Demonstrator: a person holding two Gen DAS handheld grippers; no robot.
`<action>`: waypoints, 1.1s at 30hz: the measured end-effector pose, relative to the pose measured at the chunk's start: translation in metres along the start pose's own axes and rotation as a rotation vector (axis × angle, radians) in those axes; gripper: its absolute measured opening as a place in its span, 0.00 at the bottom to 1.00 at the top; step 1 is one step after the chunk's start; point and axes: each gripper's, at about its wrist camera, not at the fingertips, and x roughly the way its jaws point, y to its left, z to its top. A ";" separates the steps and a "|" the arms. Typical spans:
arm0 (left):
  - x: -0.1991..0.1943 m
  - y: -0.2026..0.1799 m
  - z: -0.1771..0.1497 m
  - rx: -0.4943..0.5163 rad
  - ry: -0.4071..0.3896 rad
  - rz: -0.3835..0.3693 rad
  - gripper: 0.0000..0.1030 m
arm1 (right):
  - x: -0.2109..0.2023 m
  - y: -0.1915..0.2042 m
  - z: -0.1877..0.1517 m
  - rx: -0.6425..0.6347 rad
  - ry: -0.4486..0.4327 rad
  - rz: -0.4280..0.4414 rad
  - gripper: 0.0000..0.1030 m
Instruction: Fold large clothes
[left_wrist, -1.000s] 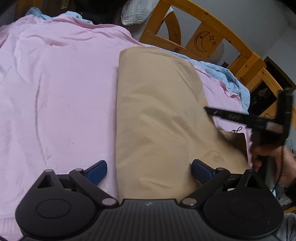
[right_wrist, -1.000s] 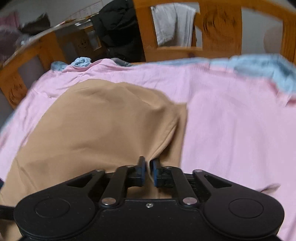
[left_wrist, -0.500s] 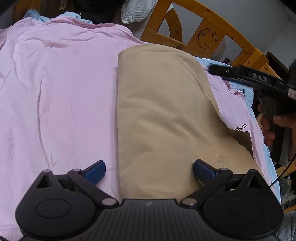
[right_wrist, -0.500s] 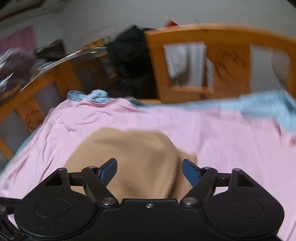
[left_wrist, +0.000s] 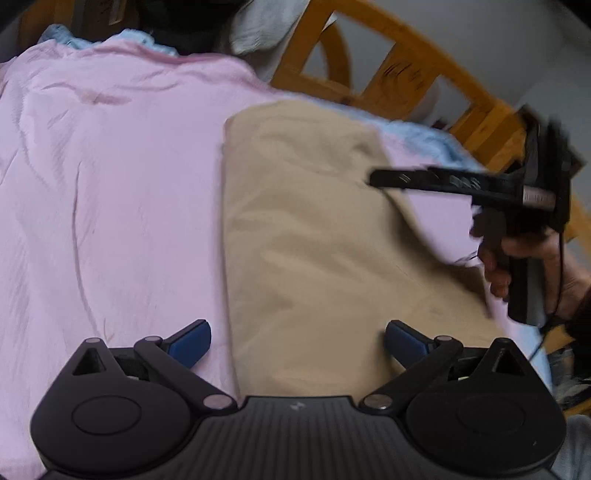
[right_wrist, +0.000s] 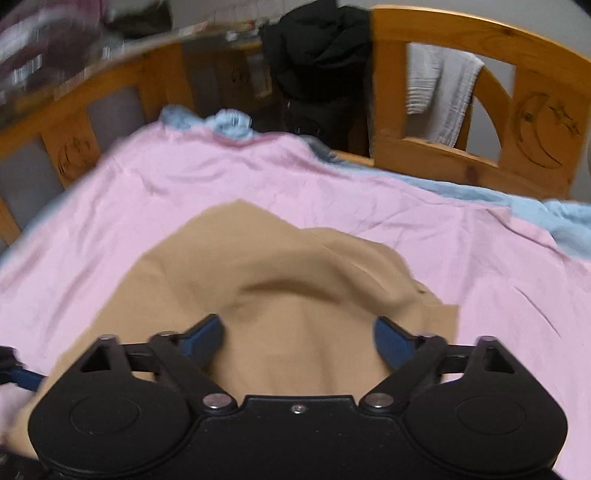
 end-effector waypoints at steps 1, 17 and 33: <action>-0.005 0.006 0.000 -0.011 -0.022 -0.034 0.99 | -0.009 -0.013 -0.002 0.054 -0.005 0.024 0.87; 0.030 0.042 0.011 -0.158 0.074 -0.138 0.99 | -0.004 -0.066 -0.054 0.275 0.216 0.334 1.00; 0.018 -0.035 0.020 0.002 0.040 0.056 0.65 | -0.036 -0.020 -0.047 0.178 0.176 0.231 0.25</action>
